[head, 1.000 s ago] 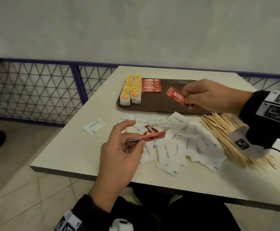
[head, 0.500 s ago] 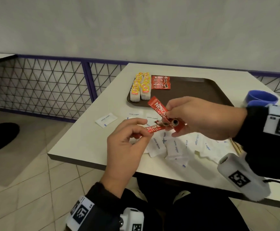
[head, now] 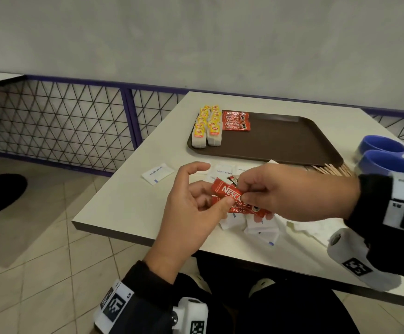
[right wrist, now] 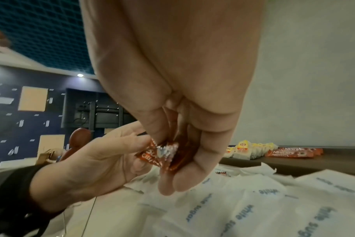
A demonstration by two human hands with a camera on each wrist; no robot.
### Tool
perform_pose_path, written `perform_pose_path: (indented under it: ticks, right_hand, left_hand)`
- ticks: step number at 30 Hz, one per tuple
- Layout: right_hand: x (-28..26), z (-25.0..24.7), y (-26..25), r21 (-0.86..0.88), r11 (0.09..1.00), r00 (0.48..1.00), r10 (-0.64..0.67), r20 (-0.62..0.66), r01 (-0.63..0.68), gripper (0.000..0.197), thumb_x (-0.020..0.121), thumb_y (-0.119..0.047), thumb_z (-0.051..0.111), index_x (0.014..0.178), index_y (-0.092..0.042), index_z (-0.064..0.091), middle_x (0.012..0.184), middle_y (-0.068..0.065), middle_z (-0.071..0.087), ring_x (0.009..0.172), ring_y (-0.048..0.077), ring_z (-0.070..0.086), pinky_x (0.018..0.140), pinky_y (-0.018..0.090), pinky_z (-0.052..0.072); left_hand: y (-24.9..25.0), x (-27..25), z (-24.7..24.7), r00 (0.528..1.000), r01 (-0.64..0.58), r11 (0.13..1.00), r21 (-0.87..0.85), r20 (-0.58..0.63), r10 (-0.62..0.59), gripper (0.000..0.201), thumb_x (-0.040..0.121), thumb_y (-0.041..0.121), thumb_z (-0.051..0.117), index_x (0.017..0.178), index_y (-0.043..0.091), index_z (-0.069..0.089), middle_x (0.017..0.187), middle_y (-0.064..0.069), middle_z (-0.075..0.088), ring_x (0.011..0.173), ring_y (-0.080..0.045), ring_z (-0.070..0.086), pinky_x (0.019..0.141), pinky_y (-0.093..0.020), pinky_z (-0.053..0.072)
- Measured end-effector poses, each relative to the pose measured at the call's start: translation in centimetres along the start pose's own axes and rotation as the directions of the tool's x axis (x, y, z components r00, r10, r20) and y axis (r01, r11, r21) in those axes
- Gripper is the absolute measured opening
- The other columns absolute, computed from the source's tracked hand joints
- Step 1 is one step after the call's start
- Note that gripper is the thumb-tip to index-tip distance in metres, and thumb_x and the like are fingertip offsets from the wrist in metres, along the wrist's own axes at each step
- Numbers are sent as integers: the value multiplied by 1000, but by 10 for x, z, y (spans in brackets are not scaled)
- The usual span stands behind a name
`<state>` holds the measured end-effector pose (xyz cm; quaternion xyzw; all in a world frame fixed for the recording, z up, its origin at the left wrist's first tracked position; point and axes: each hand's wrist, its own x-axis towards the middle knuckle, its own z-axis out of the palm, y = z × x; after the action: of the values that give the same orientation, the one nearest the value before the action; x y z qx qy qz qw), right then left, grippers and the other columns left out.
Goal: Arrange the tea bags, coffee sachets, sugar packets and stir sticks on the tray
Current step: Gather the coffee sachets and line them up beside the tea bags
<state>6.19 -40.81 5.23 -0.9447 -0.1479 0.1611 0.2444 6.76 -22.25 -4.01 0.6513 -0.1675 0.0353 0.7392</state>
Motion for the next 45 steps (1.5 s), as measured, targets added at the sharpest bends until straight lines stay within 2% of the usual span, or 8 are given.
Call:
perform_pose_path:
  ticks: [5,9,14,19,29,35,39,45]
  right_hand:
    - [2,4,0,-263,965,999,-27,-46,14,15,107,-25,45,98,-24,56,87,-10,62,75,11,60,66,24,48]
    - [3,2,-3,-308,951,997,-11,72,33,17,108,-25,42,99,-28,56,89,-13,62,77,6,60,66,21,45]
    - [5,4,-3,-84,996,1000,13,-17,-14,23,99,-46,57,106,-26,66,90,-9,69,69,9,70,64,30,60]
    - [4,1,-3,139,990,999,37,-37,-31,19,102,-29,59,100,-16,73,85,3,77,71,22,75,67,43,64]
    - [2,-14,-5,439,867,972,199,124,-234,22,99,-18,63,91,-7,81,91,13,75,74,21,61,64,32,53]
    - [-3,-19,-5,672,719,964,265,-26,-180,23,98,-14,57,90,-1,74,94,11,74,89,27,71,81,40,61]
    - [-8,-4,-9,523,839,989,133,70,-149,20,97,-14,63,86,-7,79,99,10,77,97,26,71,95,47,58]
    - [-3,6,-11,391,917,986,133,-105,-83,19,97,-11,65,85,-10,79,76,7,76,66,17,70,70,31,61]
  left_hand:
    - [-4,4,-3,999,29,999,-22,18,-28,65,79,0,81,129,30,53,89,-16,70,89,-34,72,80,-42,62]
    - [-4,5,-3,999,-2,1000,-1,34,2,31,79,8,78,109,13,71,87,-5,76,85,-22,74,79,-36,62]
    - [-7,5,-7,995,-82,997,5,-64,82,14,83,0,76,95,7,76,88,-4,75,84,-13,72,76,-27,60]
    - [-6,4,-6,991,-87,996,-37,-108,82,18,83,-1,75,98,10,74,84,-4,73,80,-11,71,72,-27,61]
    - [-5,2,-4,991,-76,997,-15,-108,74,25,84,5,76,105,17,72,84,-3,75,83,-16,74,72,-25,60]
    - [-7,2,-4,975,-76,997,6,-207,76,29,87,3,75,109,20,68,88,2,75,85,-12,73,74,-24,60]
    - [-9,2,-2,961,-98,995,4,-258,95,26,86,-2,74,104,16,68,87,4,75,85,-9,73,74,-23,59]
    - [-2,1,-4,971,-103,994,-39,-219,92,18,100,25,56,113,16,64,93,-2,76,86,-13,74,73,-27,60]
